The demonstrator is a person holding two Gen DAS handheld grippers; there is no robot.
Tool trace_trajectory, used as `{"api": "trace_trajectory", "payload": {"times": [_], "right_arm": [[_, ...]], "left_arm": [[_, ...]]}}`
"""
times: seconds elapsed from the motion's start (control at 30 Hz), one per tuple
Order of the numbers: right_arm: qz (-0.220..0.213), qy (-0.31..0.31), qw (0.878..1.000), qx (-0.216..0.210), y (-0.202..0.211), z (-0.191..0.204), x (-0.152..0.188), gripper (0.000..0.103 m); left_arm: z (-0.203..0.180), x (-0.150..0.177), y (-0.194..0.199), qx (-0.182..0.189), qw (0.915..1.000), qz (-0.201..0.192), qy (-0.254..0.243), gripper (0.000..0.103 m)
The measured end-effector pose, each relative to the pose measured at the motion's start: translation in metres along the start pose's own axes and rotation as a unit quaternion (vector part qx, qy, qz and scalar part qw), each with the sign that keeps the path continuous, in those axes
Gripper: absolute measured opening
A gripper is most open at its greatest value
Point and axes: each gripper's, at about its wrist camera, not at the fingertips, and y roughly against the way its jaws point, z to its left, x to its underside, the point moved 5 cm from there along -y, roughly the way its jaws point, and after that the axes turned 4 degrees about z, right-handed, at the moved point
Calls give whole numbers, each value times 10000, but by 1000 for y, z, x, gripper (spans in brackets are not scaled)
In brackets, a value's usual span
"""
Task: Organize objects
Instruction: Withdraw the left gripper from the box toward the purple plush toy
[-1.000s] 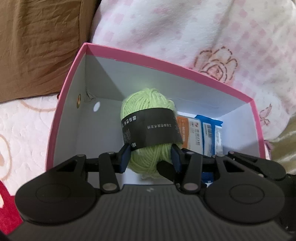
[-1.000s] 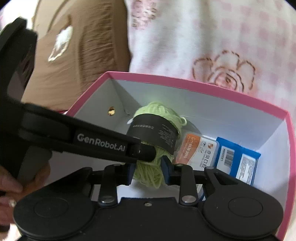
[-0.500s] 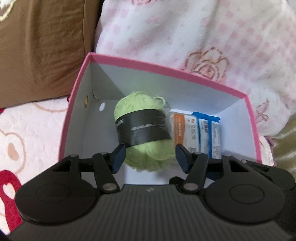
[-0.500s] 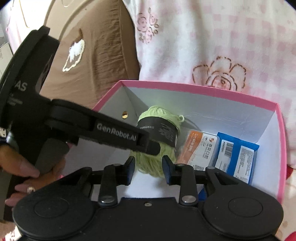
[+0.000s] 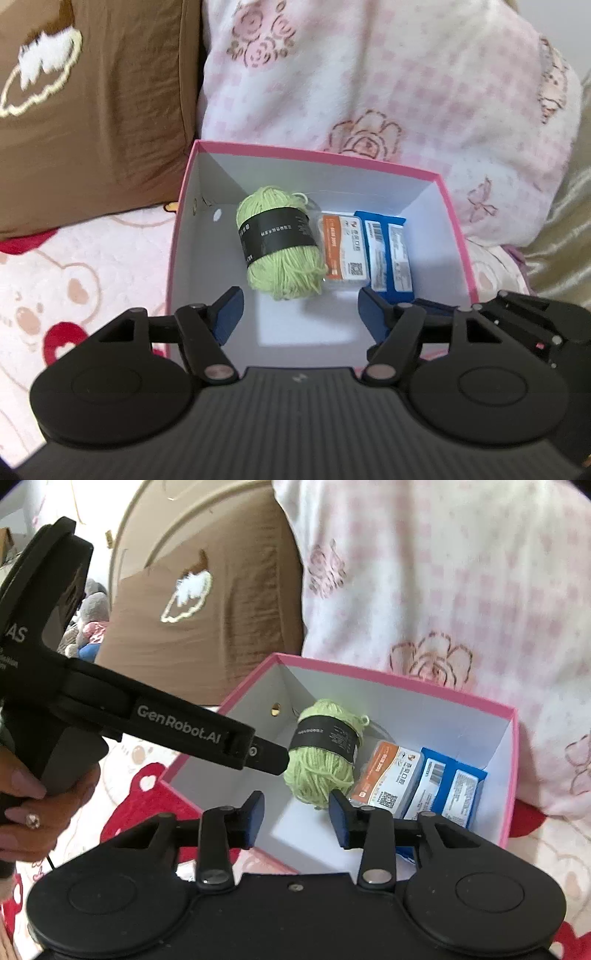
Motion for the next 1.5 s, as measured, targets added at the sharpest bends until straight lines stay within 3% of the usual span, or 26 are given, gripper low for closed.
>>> {"api": "trace_trajectory", "payload": {"times": [0.4, 0.57, 0.73, 1.1, 1.5], "right_arm": [[-339, 381, 9987, -32, 67, 35, 13, 71], [-450, 404, 9982, -23, 87, 43, 26, 93], [-406, 381, 9984, -58, 97, 47, 40, 96], [-319, 575, 9969, -436, 99, 65, 74, 98], [127, 765, 9954, -562, 91, 76, 113, 99]], "left_arm": [[-25, 28, 68, 114, 9998, -66, -153, 72], [-29, 48, 88, 159, 9996, -115, -214, 84], [-26, 72, 96, 185, 9996, -45, -193, 96], [-14, 107, 101, 152, 9998, 79, -67, 99], [-14, 158, 84, 576, 9978, 332, 28, 101]]}}
